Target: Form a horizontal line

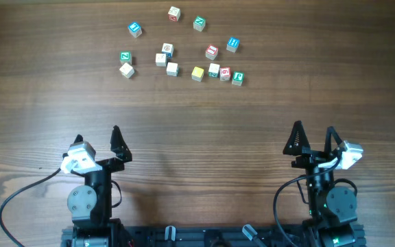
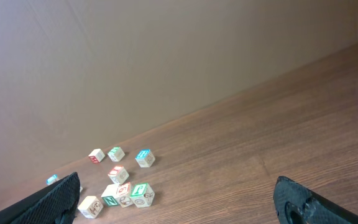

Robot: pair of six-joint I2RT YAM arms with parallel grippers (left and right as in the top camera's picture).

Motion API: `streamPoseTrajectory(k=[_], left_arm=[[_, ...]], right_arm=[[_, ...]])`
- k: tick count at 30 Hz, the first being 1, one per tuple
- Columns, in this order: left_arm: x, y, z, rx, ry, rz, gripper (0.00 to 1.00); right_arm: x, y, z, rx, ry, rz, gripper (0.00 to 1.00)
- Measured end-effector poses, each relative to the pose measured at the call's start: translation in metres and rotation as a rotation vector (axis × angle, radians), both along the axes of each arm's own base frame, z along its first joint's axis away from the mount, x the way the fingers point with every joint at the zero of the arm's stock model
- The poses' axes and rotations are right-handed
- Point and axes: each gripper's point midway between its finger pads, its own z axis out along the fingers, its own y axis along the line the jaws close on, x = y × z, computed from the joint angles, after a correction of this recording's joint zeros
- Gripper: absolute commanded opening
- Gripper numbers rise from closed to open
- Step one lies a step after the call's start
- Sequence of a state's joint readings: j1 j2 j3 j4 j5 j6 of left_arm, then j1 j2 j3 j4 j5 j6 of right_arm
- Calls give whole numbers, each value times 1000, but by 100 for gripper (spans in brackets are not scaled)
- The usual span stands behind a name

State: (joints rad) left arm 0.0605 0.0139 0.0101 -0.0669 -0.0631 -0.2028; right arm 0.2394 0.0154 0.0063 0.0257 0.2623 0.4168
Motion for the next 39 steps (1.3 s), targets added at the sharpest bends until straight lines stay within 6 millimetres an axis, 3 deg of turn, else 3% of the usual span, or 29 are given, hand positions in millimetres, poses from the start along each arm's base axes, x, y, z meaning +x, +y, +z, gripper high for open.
streamPoseTrajectory(k=[6, 11, 13, 15, 16, 18, 21, 23, 27, 31, 34, 39], left_arm=[[0, 0, 0, 0, 0, 0, 100], [0, 0, 0, 0, 0, 0, 100], [0, 0, 0, 0, 0, 0, 100], [0, 0, 0, 0, 0, 0, 100], [0, 0, 0, 0, 0, 0, 100], [0, 0, 0, 0, 0, 0, 100], [0, 0, 0, 0, 0, 0, 100], [0, 0, 0, 0, 0, 0, 100], [0, 0, 0, 0, 0, 0, 100], [0, 0, 0, 0, 1, 0, 100], [0, 0, 0, 0, 0, 0, 100], [0, 0, 0, 0, 0, 0, 100]], right_arm=[[0, -3, 1, 33, -4, -18, 100], [-1, 15, -10, 54, 54, 85, 99], [-5, 19, -6, 56, 87, 112, 100], [-9, 20, 27, 64, 57, 124, 100], [-12, 19, 59, 72, 15, 129, 100], [-11, 20, 90, 66, 48, 133, 100], [12, 32, 139, 0, 194, 161, 100], [23, 38, 145, -39, 335, 180, 100], [78, 55, 192, -77, 489, 203, 100], [122, 68, 218, -118, 579, 220, 100], [154, 84, 208, -148, 671, 279, 100], [217, 109, 115, -154, 862, 335, 100]])
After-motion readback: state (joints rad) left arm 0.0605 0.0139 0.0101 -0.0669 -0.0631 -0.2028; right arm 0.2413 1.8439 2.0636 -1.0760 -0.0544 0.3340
